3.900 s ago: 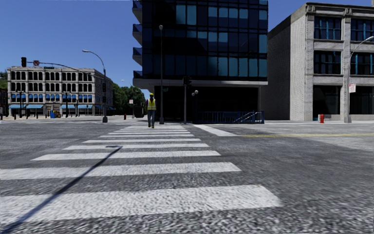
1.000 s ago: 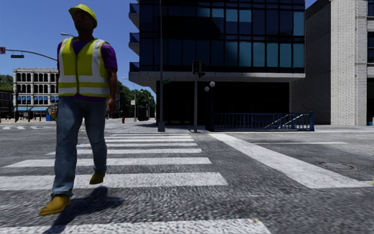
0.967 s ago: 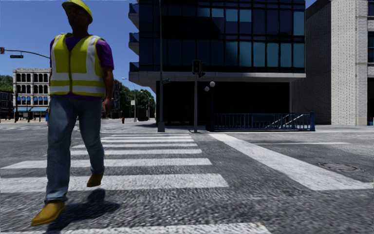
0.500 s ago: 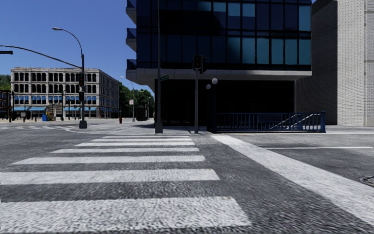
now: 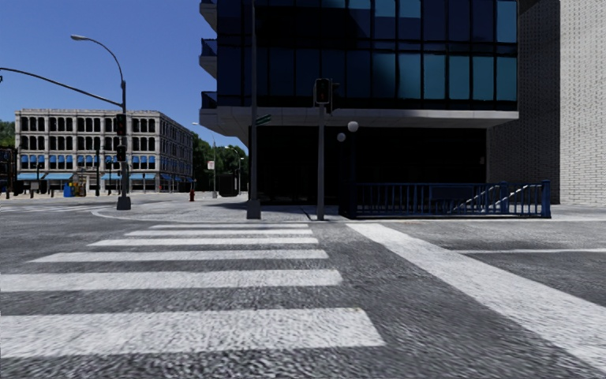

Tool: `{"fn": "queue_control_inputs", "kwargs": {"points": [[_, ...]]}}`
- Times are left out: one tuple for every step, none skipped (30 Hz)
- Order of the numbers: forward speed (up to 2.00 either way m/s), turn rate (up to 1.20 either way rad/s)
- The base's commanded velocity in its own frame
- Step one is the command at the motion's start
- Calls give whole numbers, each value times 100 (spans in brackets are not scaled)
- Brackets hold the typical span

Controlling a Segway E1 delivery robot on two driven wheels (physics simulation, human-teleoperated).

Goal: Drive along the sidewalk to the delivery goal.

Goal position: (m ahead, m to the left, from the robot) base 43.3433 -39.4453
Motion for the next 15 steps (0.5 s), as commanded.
{"fn": "queue_control_inputs", "kwargs": {"points": [[161, 0], [161, 0], [161, 0], [161, 0], [161, 0], [161, 0], [161, 0], [161, 4], [161, 19], [161, 19], [161, 28], [161, 32], [161, 35], [161, 35], [161, 36]]}}
